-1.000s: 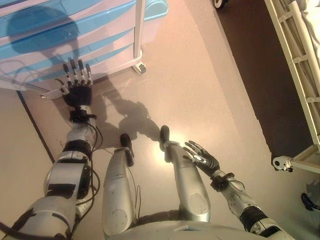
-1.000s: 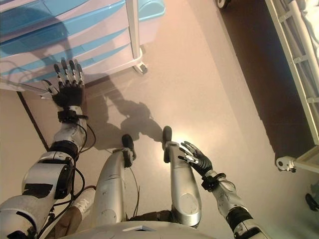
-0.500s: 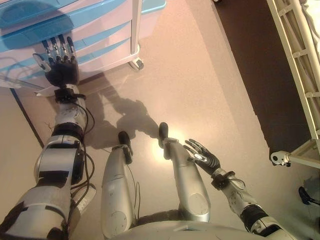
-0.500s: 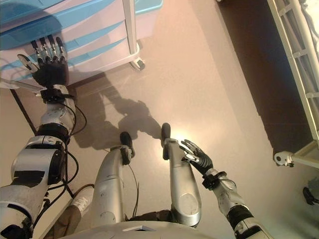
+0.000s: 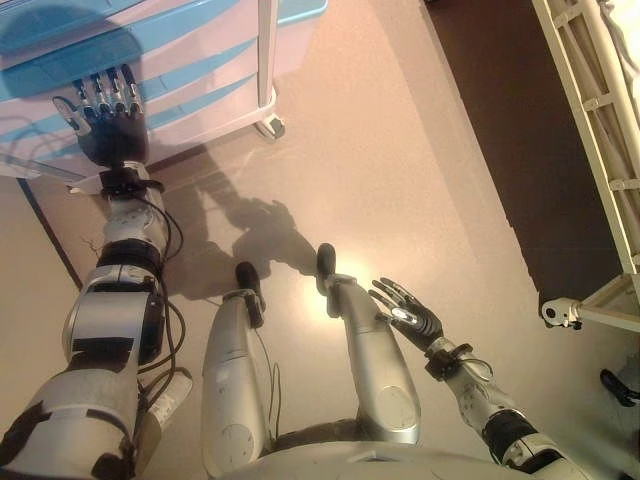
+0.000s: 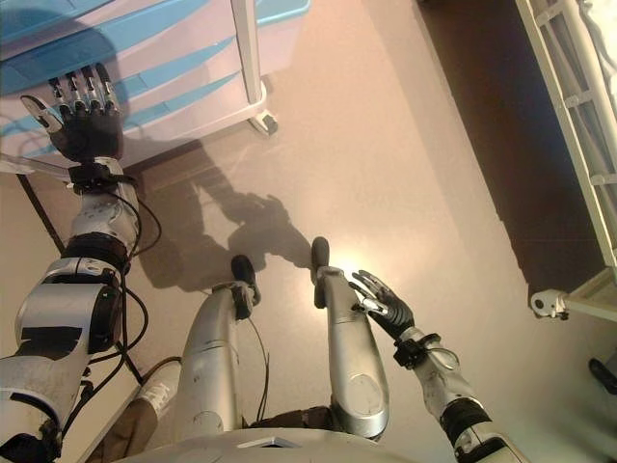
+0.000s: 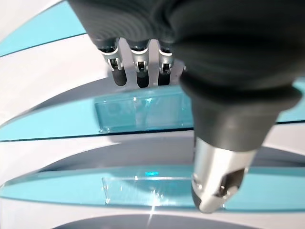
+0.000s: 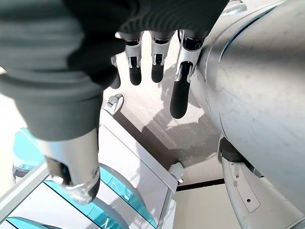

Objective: Open the drawer and pick up the medicine

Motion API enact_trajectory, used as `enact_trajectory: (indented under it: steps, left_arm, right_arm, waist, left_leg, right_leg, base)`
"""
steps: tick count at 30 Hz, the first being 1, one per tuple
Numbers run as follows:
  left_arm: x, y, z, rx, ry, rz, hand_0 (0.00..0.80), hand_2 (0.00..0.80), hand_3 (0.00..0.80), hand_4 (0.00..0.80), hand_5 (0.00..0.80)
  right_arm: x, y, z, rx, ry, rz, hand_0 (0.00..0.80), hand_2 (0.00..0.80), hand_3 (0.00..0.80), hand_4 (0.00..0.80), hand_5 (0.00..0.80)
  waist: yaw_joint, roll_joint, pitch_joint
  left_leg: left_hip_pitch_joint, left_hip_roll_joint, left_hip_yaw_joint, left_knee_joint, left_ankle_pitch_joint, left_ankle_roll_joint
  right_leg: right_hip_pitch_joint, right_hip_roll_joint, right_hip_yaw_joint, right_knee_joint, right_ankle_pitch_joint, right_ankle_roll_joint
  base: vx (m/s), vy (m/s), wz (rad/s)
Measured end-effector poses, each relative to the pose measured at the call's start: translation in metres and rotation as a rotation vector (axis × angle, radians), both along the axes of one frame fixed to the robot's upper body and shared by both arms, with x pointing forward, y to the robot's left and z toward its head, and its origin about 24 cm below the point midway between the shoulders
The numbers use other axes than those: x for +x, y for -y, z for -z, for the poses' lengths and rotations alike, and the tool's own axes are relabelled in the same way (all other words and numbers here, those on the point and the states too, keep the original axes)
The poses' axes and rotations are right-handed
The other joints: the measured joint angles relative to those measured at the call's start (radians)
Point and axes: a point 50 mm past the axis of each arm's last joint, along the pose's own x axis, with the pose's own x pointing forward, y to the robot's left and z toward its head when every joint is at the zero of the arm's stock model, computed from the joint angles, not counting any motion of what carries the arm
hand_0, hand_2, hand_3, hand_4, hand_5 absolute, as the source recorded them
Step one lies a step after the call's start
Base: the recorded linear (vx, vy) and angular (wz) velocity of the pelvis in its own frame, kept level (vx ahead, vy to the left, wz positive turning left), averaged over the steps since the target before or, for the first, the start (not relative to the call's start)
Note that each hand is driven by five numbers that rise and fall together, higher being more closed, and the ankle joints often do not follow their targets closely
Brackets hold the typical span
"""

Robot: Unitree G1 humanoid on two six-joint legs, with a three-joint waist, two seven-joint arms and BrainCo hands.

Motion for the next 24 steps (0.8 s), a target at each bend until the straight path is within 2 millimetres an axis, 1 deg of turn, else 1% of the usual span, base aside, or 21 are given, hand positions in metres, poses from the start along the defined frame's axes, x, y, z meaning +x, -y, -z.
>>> enact_trajectory:
  steps: [2, 7, 11, 16, 18, 19, 20, 21, 24]
  left_arm:
    - [0.0, 0.0, -0.001, 0.001, 0.003, -0.005, 0.8, 0.8, 0.8, 0.8, 0.8]
    - [-0.002, -0.001, 0.009, 0.006, -0.031, -0.022, 0.8, 0.8, 0.8, 0.8, 0.8]
    - [-0.002, 0.001, 0.008, 0.02, -0.009, -0.02, 0.8, 0.8, 0.8, 0.8, 0.8]
    - [-0.002, 0.009, 0.021, -0.006, -0.031, -0.007, 0.8, 0.8, 0.8, 0.8, 0.8]
    - [-0.003, 0.009, 0.023, -0.001, -0.03, -0.003, 0.8, 0.8, 0.8, 0.8, 0.8]
    - [-0.003, 0.01, 0.025, -0.001, -0.036, -0.002, 0.8, 0.8, 0.8, 0.8, 0.8]
    - [-0.003, 0.011, 0.027, -0.003, -0.04, 0.002, 0.8, 0.8, 0.8, 0.8, 0.8]
    - [-0.003, 0.013, 0.029, -0.007, -0.043, 0.007, 0.8, 0.8, 0.8, 0.8, 0.8]
    - [-0.005, 0.014, 0.032, -0.004, -0.045, 0.016, 0.8, 0.8, 0.8, 0.8, 0.8]
  right_arm:
    - [0.0, 0.001, 0.0, 0.001, 0.003, 0.006, 0.0, 0.0, 0.0, 0.0, 0.0]
    - [0.0, 0.002, 0.0, -0.005, 0.006, 0.011, 0.0, 0.0, 0.0, 0.0, 0.0]
    - [-0.001, 0.003, 0.002, -0.008, -0.001, 0.011, 0.0, 0.0, 0.0, 0.0, 0.0]
    - [-0.002, 0.004, 0.002, -0.01, -0.004, 0.014, 0.0, 0.0, 0.0, 0.0, 0.0]
    - [-0.002, 0.004, 0.003, -0.012, -0.006, 0.014, 0.0, 0.0, 0.0, 0.0, 0.0]
    - [-0.003, 0.004, 0.003, -0.013, -0.008, 0.012, 0.0, 0.0, 0.0, 0.0, 0.0]
    - [-0.003, 0.004, 0.003, -0.014, -0.01, 0.014, 0.0, 0.0, 0.0, 0.0, 0.0]
    - [-0.004, 0.005, 0.004, -0.014, -0.011, 0.016, 0.0, 0.0, 0.0, 0.0, 0.0]
    - [-0.004, 0.004, 0.004, -0.015, -0.013, 0.012, 0.0, 0.0, 0.0, 0.0, 0.0]
  waist:
    - [-0.002, 0.0, 0.0]
    - [-0.009, 0.001, 0.0]
    - [-0.005, 0.001, 0.0]
    - [-0.002, 0.001, 0.0]
    - [0.001, 0.001, 0.0]
    - [0.004, 0.001, 0.001]
    - [0.006, 0.001, 0.001]
    - [0.009, 0.001, 0.001]
    - [0.017, 0.001, 0.001]
  left_leg:
    - [-0.009, 0.0, 0.0, 0.0, 0.006, 0.007]
    - [-0.009, 0.0, 0.0, -0.002, 0.007, 0.009]
    - [0.007, -0.001, 0.0, -0.006, 0.008, 0.008]
    - [0.03, -0.017, 0.002, -0.041, 0.034, 0.008]
    - [0.037, -0.018, 0.001, -0.056, 0.033, -0.003]
    - [0.039, -0.016, -0.001, -0.058, 0.041, 0.002]
    - [0.045, -0.016, -0.001, -0.065, 0.04, -0.004]
    - [0.053, -0.02, 0.001, -0.076, 0.051, -0.001]
    - [0.061, -0.018, -0.003, -0.095, 0.057, -0.007]
  right_leg:
    - [-0.008, 0.0, 0.0, 0.001, 0.0, 0.0]
    - [-0.008, -0.001, 0.0, -0.001, 0.0, 0.0]
    - [0.006, -0.001, 0.0, -0.001, 0.0, 0.0]
    - [0.016, -0.012, 0.001, -0.003, 0.001, -0.001]
    - [0.021, -0.013, -0.004, -0.016, 0.001, -0.003]
    - [0.024, -0.008, -0.003, -0.019, 0.004, -0.005]
    - [0.028, -0.009, -0.004, -0.018, 0.005, -0.006]
    - [0.031, -0.011, -0.003, -0.021, 0.005, -0.007]
    - [0.039, -0.007, -0.008, -0.034, 0.008, -0.012]
  base:
    - [0.0, 0.0, 0.0]
    - [0.0, -0.006, 0.0]
    - [0.0, 0.0, 0.0]
    - [-0.065, -0.035, 0.06]
    - [-0.021, -0.046, 0.03]
    - [-0.026, -0.053, 0.01]
    - [-0.038, -0.061, 0.02]
    - [-0.043, -0.07, 0.04]
    - [-0.051, -0.076, 0.02]
